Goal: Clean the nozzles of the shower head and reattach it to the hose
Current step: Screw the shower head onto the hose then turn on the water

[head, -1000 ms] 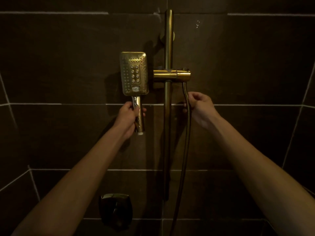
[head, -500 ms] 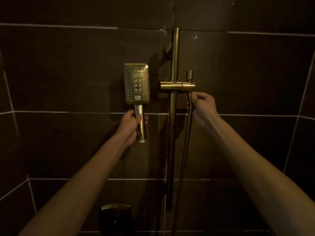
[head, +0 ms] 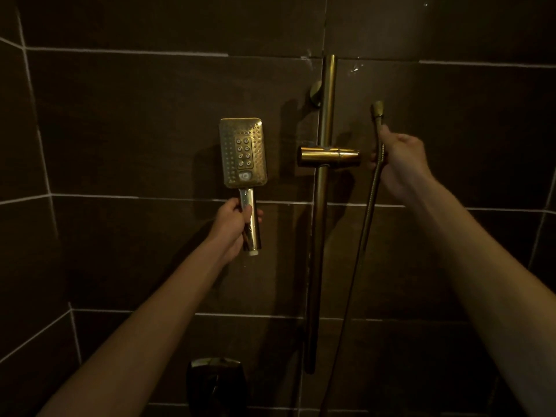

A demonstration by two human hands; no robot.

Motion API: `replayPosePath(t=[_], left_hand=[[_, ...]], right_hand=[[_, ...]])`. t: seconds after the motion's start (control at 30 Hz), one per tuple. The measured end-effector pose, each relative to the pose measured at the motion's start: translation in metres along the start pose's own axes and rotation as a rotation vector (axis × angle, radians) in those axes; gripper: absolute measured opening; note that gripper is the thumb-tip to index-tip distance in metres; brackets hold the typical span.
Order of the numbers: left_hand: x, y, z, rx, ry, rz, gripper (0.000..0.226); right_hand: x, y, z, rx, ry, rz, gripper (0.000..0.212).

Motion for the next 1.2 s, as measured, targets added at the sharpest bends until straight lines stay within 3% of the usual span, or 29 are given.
replayPosePath(t=[0.23,0.43,0.83,1.2], left_hand=[[0.03,-0.001,-0.001,0.075,0.009,-0.034,0.024],[0.069,-0.003,-0.015,0.113,-0.004,-0.051,0.024],[0.147,-0.008,-0.067,0.114,-0.032,-0.083,0.021],[0.197,-0.009,-0.096,0.11,-0.074,-0.136,0.026]], right_hand=[[0.069,-0.008,0.012,0.168,0.026,-0.103,0.022],[0.173,-0.021,0.069,0.104,0.264,-0.128,0.027],[0.353,-0.036,0.188,0.329,0.589,-0.184,0.022],[0.386,-0.026,0.206,0.422,0.545,-0.275,0.02]])
Point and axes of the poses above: each hand's wrist, its own x-axis away from the middle knuckle, its own y-axis out of the palm, z = x × y, the point moved 4 cm from there along -x, towards the middle knuckle, and after that the axes turned 14 degrees about -x, right-handed, at the moved point
